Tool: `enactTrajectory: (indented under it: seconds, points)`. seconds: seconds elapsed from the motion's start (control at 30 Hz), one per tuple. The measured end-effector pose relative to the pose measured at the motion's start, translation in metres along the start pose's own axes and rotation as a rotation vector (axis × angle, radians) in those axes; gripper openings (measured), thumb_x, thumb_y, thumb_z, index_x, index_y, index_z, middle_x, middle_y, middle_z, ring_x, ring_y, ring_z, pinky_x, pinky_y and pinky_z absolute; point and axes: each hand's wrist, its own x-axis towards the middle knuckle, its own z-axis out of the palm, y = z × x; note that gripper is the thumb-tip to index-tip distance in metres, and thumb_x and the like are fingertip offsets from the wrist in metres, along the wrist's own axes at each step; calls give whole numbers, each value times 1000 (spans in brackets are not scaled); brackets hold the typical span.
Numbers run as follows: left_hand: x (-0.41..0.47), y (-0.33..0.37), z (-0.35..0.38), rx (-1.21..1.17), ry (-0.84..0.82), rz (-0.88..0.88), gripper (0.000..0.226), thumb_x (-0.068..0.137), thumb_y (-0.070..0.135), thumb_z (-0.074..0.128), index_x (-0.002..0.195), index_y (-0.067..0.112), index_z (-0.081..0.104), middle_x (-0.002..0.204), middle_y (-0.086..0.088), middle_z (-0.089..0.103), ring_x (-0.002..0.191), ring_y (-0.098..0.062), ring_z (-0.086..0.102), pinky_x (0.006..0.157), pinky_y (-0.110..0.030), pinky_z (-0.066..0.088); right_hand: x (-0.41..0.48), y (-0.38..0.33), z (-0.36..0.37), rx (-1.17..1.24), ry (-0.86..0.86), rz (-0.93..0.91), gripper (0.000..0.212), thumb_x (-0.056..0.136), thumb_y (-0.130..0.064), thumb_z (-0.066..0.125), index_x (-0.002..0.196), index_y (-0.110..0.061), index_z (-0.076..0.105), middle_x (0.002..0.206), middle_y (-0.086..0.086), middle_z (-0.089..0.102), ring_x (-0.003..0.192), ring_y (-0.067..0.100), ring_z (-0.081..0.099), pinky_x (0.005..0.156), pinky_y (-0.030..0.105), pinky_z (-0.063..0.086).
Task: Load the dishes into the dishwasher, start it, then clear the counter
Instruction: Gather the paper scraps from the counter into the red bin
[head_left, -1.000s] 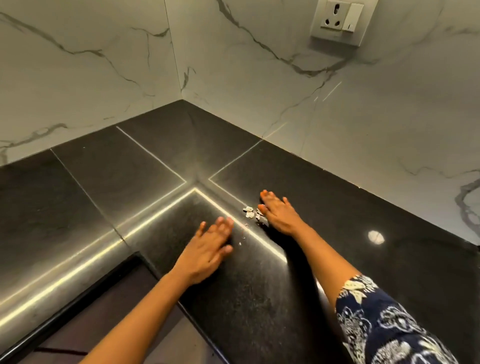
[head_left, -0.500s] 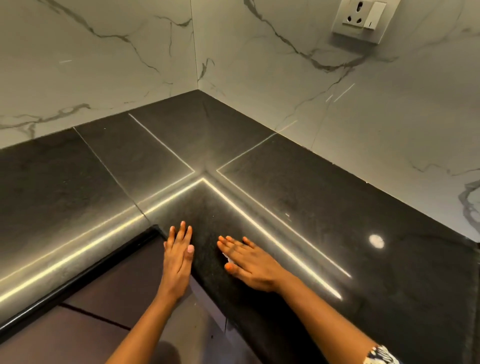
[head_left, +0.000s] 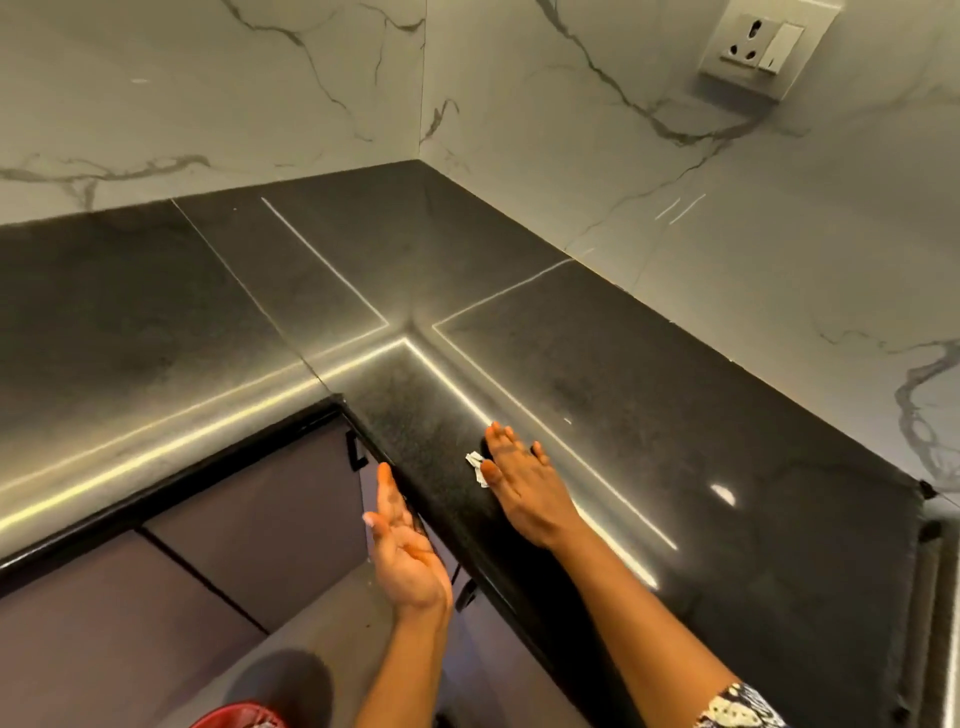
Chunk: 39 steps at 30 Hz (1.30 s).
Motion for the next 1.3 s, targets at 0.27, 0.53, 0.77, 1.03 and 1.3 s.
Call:
enactTrajectory:
  seconds: [0.27,0.53,0.77,1.03,1.3]
  points:
    - [-9,-10,17,-441,210,18,68,100,43,10,98,25,76,114,7,69,111,-8,62,84,-19,52,-15,-8,-10,697,-58,56,72,87,-70,22,145,-29,28,148,-23,25,135,-12,19,109,4,10]
    - [-17,-28,6,-553,229,43,67,101,39,11,105,15,73,122,-2,65,118,-16,58,88,-24,52,-19,15,-17,390,3,62,66,90,-53,10,147,-24,25,151,-15,22,137,-7,12,117,20,-1]
    - [-8,-33,5,-545,160,44,62,101,37,14,110,14,71,123,-2,65,116,-14,59,89,-24,53,1,-13,6,129,-132,-237,53,101,-41,18,148,-17,22,155,-5,19,143,5,11,116,23,1]
    - [-3,-38,1,-528,48,123,45,88,45,47,113,15,70,134,-8,57,132,-24,45,114,-44,29,-9,-45,26,271,-239,-320,68,96,-56,10,147,-15,26,155,-2,22,143,6,14,119,32,5]
    - [-12,-22,13,-596,175,48,63,102,34,14,103,11,72,112,0,70,105,-13,66,80,-27,57,-14,-28,2,1005,-112,-96,113,56,-96,26,139,-21,42,147,-6,39,136,3,32,113,22,16]
